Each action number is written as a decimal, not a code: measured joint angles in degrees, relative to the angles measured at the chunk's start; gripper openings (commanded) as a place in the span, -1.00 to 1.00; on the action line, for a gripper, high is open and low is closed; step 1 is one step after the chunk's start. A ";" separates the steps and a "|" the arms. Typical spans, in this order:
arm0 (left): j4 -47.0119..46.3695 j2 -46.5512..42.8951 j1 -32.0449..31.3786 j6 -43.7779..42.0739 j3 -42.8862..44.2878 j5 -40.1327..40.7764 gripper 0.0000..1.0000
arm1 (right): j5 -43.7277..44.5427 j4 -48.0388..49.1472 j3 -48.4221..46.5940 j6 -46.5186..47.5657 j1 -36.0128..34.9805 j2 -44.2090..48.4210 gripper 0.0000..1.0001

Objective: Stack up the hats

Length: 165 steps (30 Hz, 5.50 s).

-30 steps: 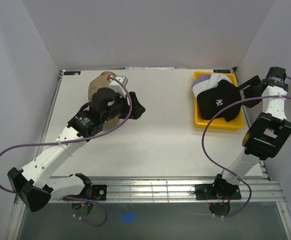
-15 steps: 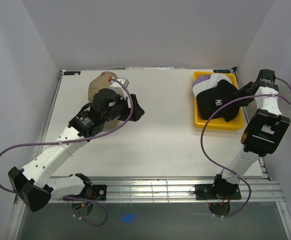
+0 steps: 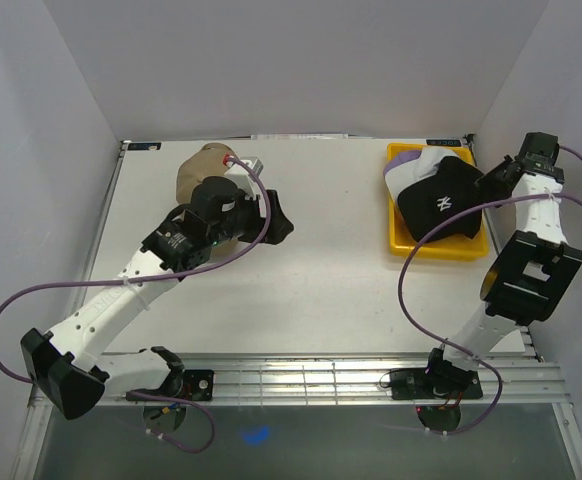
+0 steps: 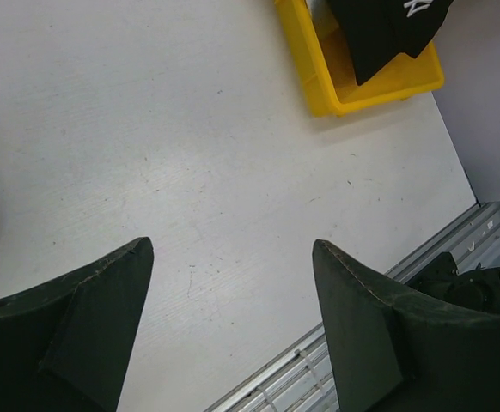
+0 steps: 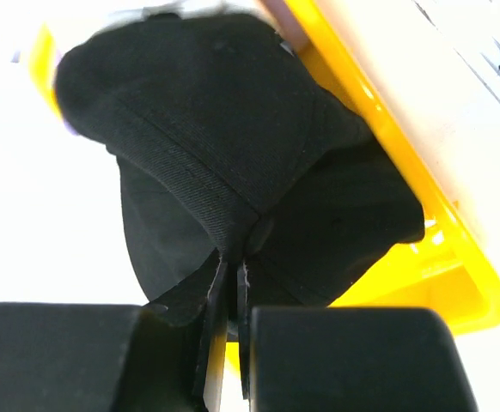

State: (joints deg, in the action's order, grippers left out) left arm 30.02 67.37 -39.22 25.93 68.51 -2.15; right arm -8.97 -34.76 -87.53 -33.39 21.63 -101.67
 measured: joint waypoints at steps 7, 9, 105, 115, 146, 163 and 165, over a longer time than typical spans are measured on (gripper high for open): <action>-0.24 0.31 0.00 0.04 0.00 -1.40 0.78 | -0.42 -2.01 -1.92 1.03 0.00 7.28 -0.84; -0.70 0.55 0.00 0.20 0.00 -1.88 0.79 | -0.94 -2.58 -3.69 1.25 0.00 8.26 -0.84; -73.22 11.87 42.16 65.92 -11.10 -52.30 -1.00 | -12.55 17.00 4.11 -14.53 -57.57 19.93 0.82; -87.27 11.02 47.58 77.55 -16.24 -51.54 -1.00 | -11.08 32.98 6.62 -22.38 -62.58 14.27 0.95; -105.48 20.20 57.57 89.85 -21.77 -49.18 -1.00 | -7.91 45.18 -5.75 -31.80 -67.06 -3.56 0.58; -106.16 28.61 58.95 90.75 -15.85 -47.71 -1.00 | -7.54 36.06 -21.90 -27.96 -66.55 -13.35 0.54; -106.12 29.00 58.95 90.73 -15.85 -48.04 -1.00 | -7.54 35.47 -21.99 -27.63 -66.55 -13.38 0.54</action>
State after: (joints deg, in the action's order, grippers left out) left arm -76.09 96.38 19.73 116.66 52.66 -50.19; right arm -16.51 0.71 -109.51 -61.01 -44.93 -115.04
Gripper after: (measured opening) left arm 0.170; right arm 0.772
